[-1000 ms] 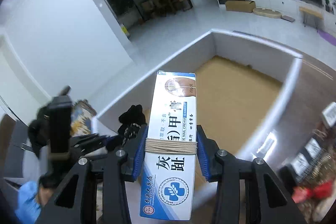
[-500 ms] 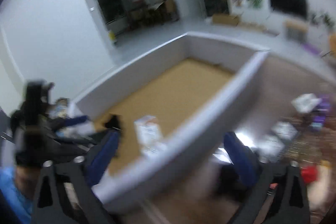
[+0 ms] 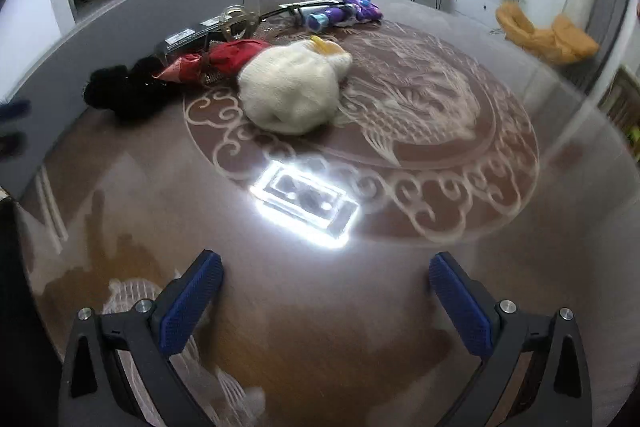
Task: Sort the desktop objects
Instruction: 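Return to the table and grasp the black velvet bag with the left tool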
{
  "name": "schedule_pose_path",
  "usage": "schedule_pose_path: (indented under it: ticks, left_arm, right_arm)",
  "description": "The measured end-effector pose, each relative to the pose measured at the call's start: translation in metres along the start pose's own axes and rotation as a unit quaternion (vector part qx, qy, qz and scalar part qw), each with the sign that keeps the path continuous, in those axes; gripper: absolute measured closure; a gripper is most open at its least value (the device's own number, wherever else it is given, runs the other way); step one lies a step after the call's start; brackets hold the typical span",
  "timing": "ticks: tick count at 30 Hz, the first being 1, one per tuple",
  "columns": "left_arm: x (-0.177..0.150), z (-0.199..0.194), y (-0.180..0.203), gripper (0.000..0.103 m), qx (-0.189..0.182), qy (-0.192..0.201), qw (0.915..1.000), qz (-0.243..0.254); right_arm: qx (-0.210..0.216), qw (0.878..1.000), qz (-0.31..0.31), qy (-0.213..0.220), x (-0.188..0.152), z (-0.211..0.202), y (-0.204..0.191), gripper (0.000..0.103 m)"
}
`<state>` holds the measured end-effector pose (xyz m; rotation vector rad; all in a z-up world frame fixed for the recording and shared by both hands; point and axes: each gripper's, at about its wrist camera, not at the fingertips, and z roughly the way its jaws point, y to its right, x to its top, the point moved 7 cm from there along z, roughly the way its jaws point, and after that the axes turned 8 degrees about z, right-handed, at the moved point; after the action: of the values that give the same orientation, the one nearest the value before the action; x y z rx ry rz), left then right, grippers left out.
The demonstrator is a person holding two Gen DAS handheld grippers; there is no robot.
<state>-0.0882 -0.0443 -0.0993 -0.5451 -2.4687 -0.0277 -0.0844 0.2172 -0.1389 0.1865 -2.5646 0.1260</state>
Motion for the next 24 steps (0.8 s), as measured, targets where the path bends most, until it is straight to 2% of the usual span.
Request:
schedule_pose_path:
  ticks: [8,11,14,16,21,23,24]
  left_arm:
    - [0.034,0.034,-0.013,0.013,-0.009,-0.010,0.9999,0.010]
    - [0.042,0.049,-0.008,0.013,-0.008,-0.022,0.9987,0.045]
    - [0.050,0.062,-0.002,0.013,0.014,-0.022,0.9954,0.092]
    - [0.058,0.073,-0.003,0.013,0.017,-0.026,0.9945,0.100]
    - [0.060,0.106,-0.001,0.012,0.007,-0.055,0.9930,0.104]
    - [0.055,0.101,0.003,0.014,-0.008,-0.040,0.9947,0.095]
    - [0.049,0.099,0.007,0.019,-0.022,-0.040,0.9948,0.091]
  right_arm:
    - [0.007,1.000,-0.001,0.020,-0.001,0.004,0.003,0.000]
    - [0.007,1.000,0.000,0.020,0.000,0.000,0.004,0.000]
    - [0.007,1.000,0.000,0.020,0.000,0.000,0.004,0.000]
    - [0.007,1.000,0.000,0.020,0.000,0.002,0.003,0.000]
    - [0.007,1.000,0.000,0.020,-0.001,0.000,0.004,0.000]
    - [0.007,1.000,0.000,0.020,0.000,0.002,0.004,0.000]
    - [0.007,1.000,0.000,0.020,-0.001,0.000,0.004,0.000]
